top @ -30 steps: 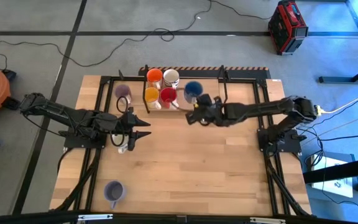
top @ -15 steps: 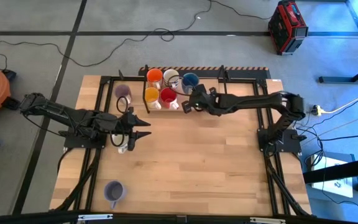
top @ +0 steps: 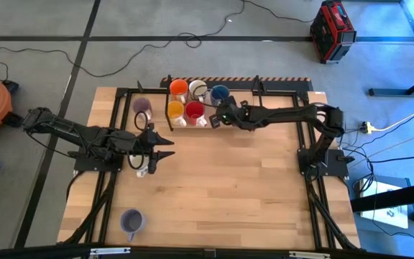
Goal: Place coffee mugs
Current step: Put the blue mug on the shelf, then put the white mug on the shelf aligned with the blue mug
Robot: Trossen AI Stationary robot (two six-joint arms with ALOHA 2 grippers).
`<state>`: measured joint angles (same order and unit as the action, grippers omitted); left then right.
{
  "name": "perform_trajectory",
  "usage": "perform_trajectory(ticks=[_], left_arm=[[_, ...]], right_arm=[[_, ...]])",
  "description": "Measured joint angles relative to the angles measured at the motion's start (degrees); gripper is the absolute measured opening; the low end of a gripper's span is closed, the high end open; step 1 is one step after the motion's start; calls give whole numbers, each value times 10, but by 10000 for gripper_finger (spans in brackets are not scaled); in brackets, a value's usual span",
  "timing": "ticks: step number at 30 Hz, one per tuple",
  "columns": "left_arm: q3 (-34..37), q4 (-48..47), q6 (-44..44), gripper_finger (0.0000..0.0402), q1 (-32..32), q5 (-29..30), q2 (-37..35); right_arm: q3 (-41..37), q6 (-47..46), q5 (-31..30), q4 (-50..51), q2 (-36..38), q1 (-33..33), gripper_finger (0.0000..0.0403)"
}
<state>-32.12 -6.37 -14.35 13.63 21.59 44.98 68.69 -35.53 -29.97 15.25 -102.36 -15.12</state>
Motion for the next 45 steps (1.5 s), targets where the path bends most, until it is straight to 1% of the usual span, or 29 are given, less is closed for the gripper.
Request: perform_trajectory(ticks=[2,6,9,18,28,32,36,40,45], left_arm=[[0,0,0,172,0,2,0],[0,0,0,172,0,3,0],[0,-1,0,172,0,4,0],[0,-2,0,172,0,4,0],[0,-3,0,172,0,3,0],[0,-4,0,172,0,3,0],[0,-4,0,172,0,3,0],[0,-4,4,172,0,3,0],[0,0,26,172,0,-2,0]], right_arm=[[1,1,2,-26,-12,-2,36],[1,7,17,-43,-32,-8,36],[1,7,13,-61,-38,-8,36],[1,14,15,-76,-53,-19,36],[1,14,15,-79,-54,-17,108],[1,15,12,-63,-34,-13,134],[1,25,16,-32,6,-6,154],[1,29,53,28,62,11,161],[1,45,64,70,124,60,163]])
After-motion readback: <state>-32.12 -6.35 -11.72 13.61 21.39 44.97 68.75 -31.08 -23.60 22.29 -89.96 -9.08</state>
